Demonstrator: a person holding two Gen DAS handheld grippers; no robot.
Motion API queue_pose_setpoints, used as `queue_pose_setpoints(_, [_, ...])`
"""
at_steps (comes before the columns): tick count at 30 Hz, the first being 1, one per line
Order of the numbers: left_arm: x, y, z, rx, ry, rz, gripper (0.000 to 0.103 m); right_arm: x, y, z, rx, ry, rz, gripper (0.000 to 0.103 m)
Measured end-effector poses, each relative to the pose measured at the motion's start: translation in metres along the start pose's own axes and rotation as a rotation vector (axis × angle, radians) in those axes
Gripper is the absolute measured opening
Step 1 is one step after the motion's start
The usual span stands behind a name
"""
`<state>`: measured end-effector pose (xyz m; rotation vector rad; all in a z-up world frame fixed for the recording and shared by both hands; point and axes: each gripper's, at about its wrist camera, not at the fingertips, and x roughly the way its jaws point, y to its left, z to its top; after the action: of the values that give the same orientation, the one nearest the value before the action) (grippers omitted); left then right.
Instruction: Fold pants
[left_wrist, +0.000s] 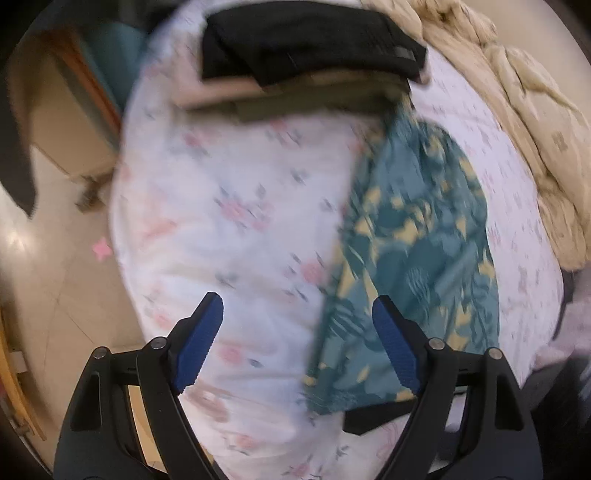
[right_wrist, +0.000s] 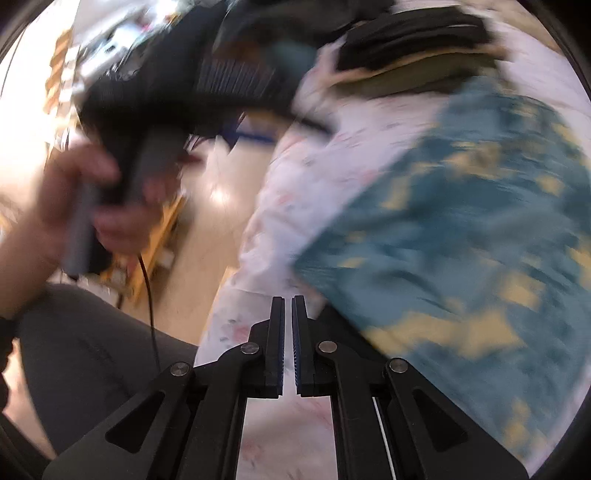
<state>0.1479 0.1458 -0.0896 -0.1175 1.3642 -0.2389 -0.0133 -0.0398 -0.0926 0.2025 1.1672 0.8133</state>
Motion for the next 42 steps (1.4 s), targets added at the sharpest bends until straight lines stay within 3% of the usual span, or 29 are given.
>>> queue_pose_setpoints(1, [0.005,-0.003,-0.002,0.009,0.013,-0.002,0.08,-0.017,-0.012,-0.003,0.026,-0.021,-0.015,0.008])
queue_pose_setpoints(3, [0.015,-0.01,-0.005,0.027,0.046,-0.001,0.08,-0.056,-0.047,-0.008,0.1,-0.07,-0.052,0.029])
queue_pose_setpoints(4, [0.019,-0.013,-0.006,0.029,0.06,-0.006,0.08,-0.067,-0.059,-0.01,0.123,-0.085,-0.066,0.059])
queue_pose_setpoints(5, [0.024,-0.015,-0.008,0.027,0.073,-0.005,0.08,-0.082,-0.075,-0.012,0.156,-0.114,-0.097,0.077])
queue_pose_setpoints(8, [0.037,-0.022,-0.014,0.02,0.101,0.018,0.08,-0.111,-0.123,-0.017,0.281,-0.17,-0.142,0.077])
queue_pose_setpoints(11, [0.056,-0.032,-0.029,0.031,0.158,0.023,0.08,-0.119,-0.173,-0.033,0.47,-0.191,-0.097,0.077])
queue_pose_setpoints(15, [0.067,-0.043,-0.043,0.109,0.154,0.088,0.077,-0.098,-0.207,-0.057,0.59,-0.099,-0.057,0.077])
queue_pose_setpoints(17, [0.072,-0.048,-0.047,0.137,0.164,0.099,0.066,-0.078,-0.215,-0.066,0.619,-0.025,-0.025,0.077])
queue_pose_setpoints(18, [0.075,-0.055,-0.051,0.175,0.178,0.102,0.06,-0.072,-0.217,-0.075,0.625,-0.006,-0.016,0.077])
queue_pose_setpoints(21, [0.078,-0.071,-0.059,0.249,0.192,0.105,0.059,-0.059,-0.212,-0.075,0.577,0.032,-0.027,0.077])
queue_pose_setpoints(22, [0.08,-0.073,-0.061,0.256,0.198,0.108,0.056,-0.06,-0.21,-0.074,0.564,0.032,-0.024,0.077])
queue_pose_setpoints(24, [0.081,-0.071,-0.064,0.245,0.195,0.108,0.05,-0.056,-0.206,-0.073,0.567,0.04,0.064,0.071])
queue_pose_setpoints(26, [0.078,-0.064,-0.065,0.214,0.186,0.102,0.037,-0.049,-0.197,-0.074,0.535,0.074,0.056,0.066])
queue_pose_setpoints(27, [0.077,-0.062,-0.065,0.211,0.182,0.096,0.021,-0.045,-0.193,-0.075,0.512,0.08,0.026,0.064])
queue_pose_setpoints(28, [0.075,-0.063,-0.068,0.214,0.17,0.087,0.013,-0.043,-0.193,-0.076,0.502,0.077,-0.007,0.054])
queue_pose_setpoints(31, [0.077,-0.075,-0.079,0.25,0.135,0.13,0.007,-0.05,-0.203,-0.088,0.594,0.033,-0.038,0.03])
queue_pose_setpoints(33, [0.076,-0.087,-0.084,0.243,0.128,0.144,0.004,-0.052,-0.202,-0.09,0.61,0.026,-0.048,0.021])
queue_pose_setpoints(34, [0.076,-0.09,-0.086,0.241,0.128,0.147,0.003,-0.052,-0.199,-0.089,0.596,0.028,-0.05,0.009])
queue_pose_setpoints(37, [0.069,-0.09,-0.09,0.21,0.117,0.138,0.001,-0.055,-0.185,-0.08,0.548,0.019,-0.082,0.005])
queue_pose_setpoints(42, [0.034,-0.096,-0.104,0.133,0.082,0.061,0.001,-0.08,-0.167,-0.071,0.551,-0.03,-0.042,0.004])
